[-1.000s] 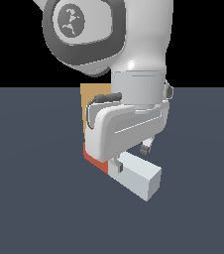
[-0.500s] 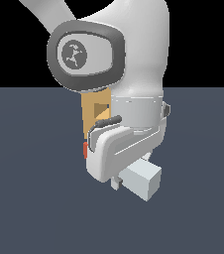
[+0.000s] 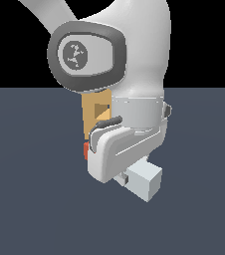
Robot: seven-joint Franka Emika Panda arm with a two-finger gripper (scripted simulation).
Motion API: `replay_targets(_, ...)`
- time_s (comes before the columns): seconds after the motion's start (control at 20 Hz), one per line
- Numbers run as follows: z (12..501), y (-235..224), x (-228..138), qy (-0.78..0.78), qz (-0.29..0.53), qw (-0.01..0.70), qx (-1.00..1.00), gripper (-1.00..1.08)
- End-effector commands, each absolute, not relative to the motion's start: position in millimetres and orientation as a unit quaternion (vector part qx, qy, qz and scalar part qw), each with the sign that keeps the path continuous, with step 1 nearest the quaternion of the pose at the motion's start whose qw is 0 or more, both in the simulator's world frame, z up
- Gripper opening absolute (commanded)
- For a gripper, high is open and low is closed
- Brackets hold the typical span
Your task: Insert the peg into the horizontal hole in a box.
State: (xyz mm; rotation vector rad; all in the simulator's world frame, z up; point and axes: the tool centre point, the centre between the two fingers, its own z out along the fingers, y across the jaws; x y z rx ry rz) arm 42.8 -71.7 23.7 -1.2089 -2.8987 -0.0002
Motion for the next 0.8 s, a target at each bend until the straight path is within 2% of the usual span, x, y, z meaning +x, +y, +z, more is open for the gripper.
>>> replay_targets(0.0, 23.7, -71.9, 42.8, -0.923, 0.0, 0.0, -0.385, -1.0)
replay_targets(0.75, 39.0, -72.2, 19.8, -0.886, 0.0, 0.0, -0.463, -1.0)
